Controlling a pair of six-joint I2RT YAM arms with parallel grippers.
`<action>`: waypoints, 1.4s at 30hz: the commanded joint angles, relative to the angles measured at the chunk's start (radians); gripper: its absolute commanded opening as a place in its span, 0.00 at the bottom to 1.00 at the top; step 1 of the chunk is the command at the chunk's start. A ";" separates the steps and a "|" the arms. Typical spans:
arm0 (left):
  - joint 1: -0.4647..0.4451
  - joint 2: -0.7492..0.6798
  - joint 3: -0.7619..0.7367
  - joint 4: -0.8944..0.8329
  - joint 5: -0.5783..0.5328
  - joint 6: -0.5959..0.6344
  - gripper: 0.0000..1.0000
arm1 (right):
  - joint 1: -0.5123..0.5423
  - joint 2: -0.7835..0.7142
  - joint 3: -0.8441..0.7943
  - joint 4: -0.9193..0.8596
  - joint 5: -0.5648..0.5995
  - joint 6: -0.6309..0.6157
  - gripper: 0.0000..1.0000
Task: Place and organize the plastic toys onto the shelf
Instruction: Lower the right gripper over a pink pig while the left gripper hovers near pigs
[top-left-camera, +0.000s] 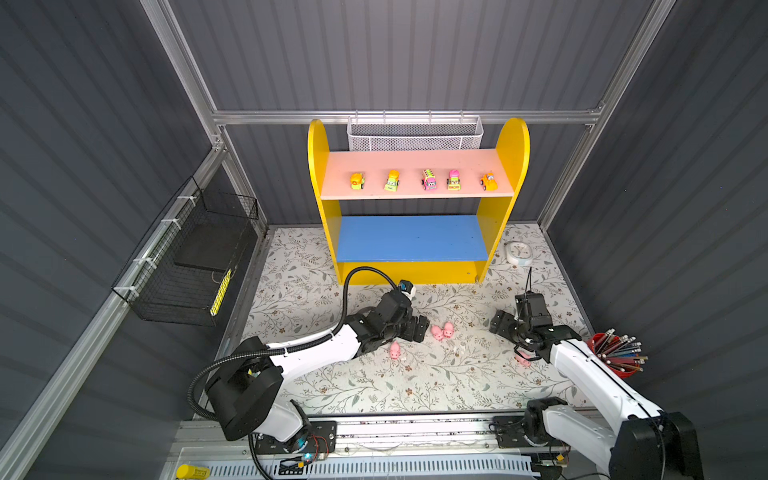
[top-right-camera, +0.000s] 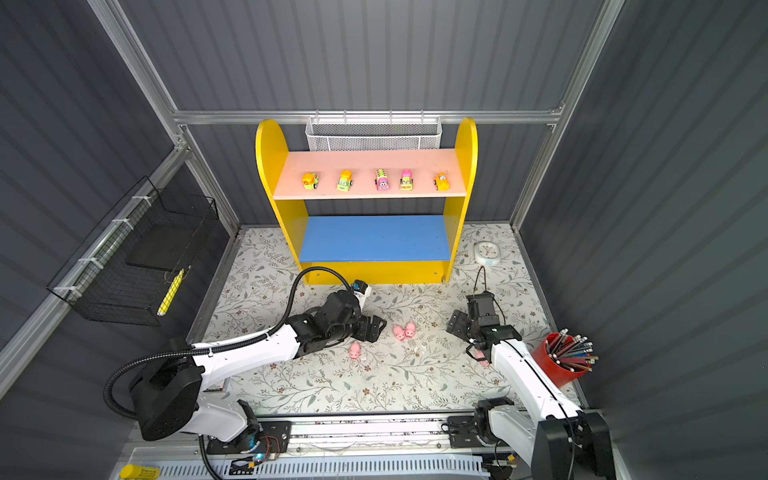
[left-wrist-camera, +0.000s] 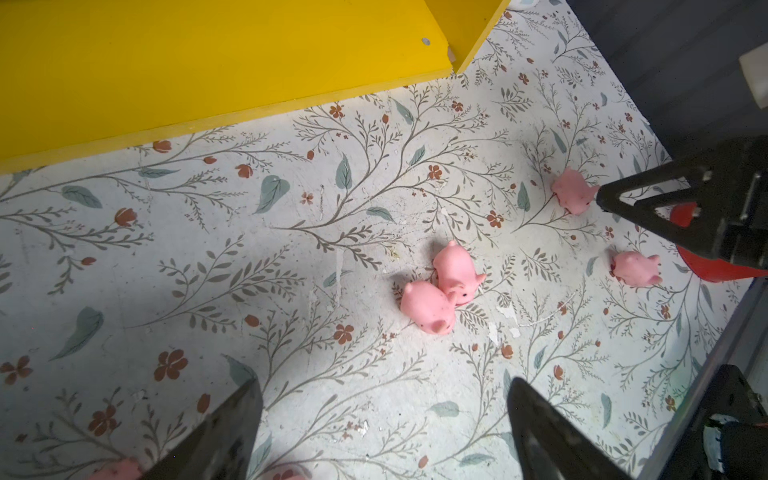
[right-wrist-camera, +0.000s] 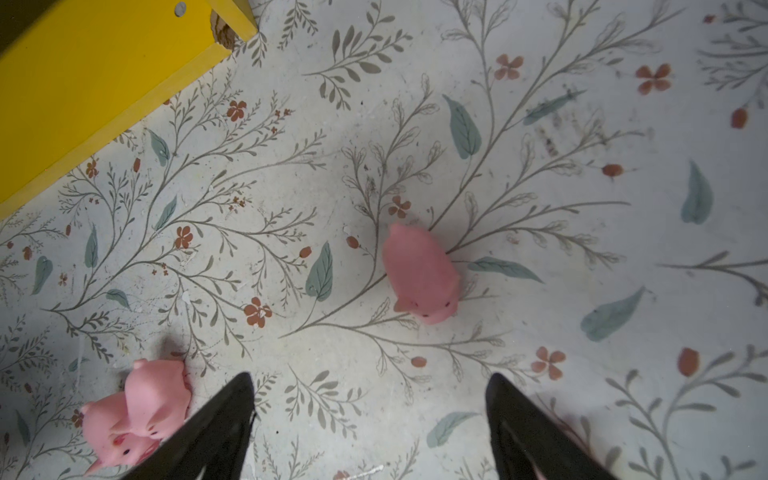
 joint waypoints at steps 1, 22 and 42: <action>-0.005 -0.011 0.015 0.007 0.011 0.027 0.92 | -0.026 0.035 0.021 0.053 -0.043 -0.011 0.87; -0.006 -0.162 -0.101 -0.048 -0.047 0.026 0.93 | -0.109 0.243 0.074 0.121 -0.108 -0.045 0.86; -0.006 -0.308 -0.179 -0.123 -0.107 0.020 0.94 | -0.108 0.333 0.099 0.102 -0.107 -0.025 0.57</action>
